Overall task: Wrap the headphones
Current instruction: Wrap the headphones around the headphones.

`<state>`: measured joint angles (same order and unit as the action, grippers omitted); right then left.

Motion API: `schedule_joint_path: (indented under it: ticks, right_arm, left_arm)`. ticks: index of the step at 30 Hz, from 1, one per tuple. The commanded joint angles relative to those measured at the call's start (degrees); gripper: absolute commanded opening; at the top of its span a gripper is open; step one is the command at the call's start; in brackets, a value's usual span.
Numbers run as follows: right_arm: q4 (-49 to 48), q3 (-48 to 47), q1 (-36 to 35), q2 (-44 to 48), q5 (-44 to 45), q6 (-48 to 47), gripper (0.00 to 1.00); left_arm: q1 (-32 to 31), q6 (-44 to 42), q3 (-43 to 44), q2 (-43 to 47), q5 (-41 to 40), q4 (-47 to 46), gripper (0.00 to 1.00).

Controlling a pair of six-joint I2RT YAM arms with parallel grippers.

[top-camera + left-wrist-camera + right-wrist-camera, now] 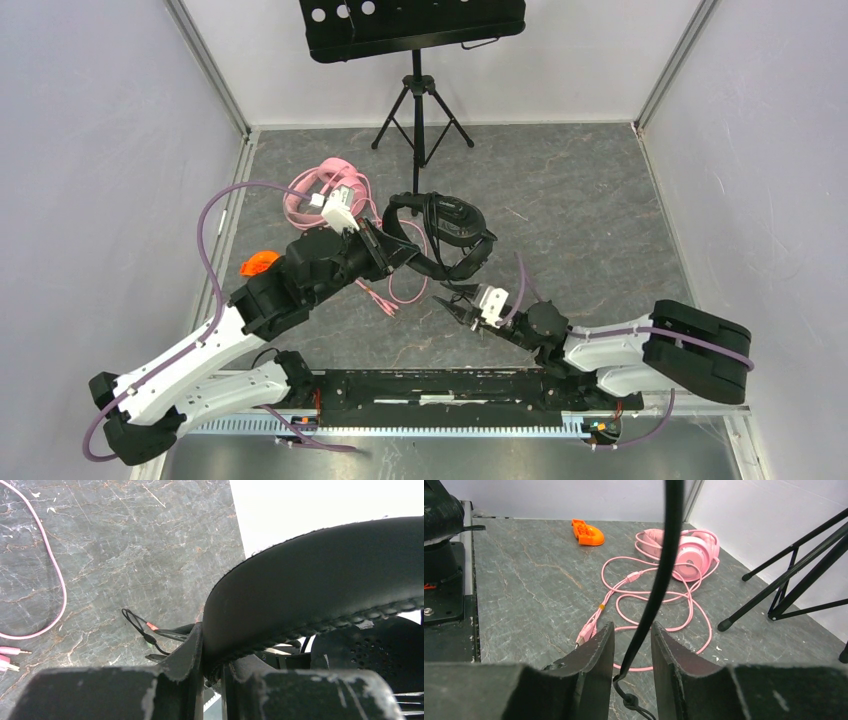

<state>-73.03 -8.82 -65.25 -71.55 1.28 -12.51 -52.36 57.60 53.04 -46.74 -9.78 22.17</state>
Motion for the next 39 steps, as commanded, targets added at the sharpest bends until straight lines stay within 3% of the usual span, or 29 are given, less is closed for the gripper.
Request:
schedule_joint_path:
  ticks: [1, 14, 18, 26, 39]
  right_arm:
    - [-7.80, -0.04, -0.31, -3.16, -1.09, -1.11, 0.37]
    - [-9.94, 1.24, -0.22, -10.84, -4.59, -3.83, 0.42]
    - [-12.80, 2.10, -0.14, -13.05, -2.16, -3.83, 0.31]
    - [-18.51, 4.21, 0.12, -15.78, 1.22, -4.00, 0.00]
    - [-25.39, 12.26, 0.40, -13.54, 5.20, -0.85, 0.00]
  left_arm:
    - [0.17, 3.88, 0.73, 1.42, 1.56, -6.17, 0.02]
    - [0.16, 3.65, 1.37, 2.38, 1.61, -5.54, 0.02]
    - [0.23, 3.66, 1.68, 2.62, 1.86, -5.47, 0.02]
    - [0.19, 4.65, 0.97, 2.98, 5.23, -7.95, 0.02]
    - [0.23, -3.68, 6.18, 3.55, -4.01, -1.38, 0.02]
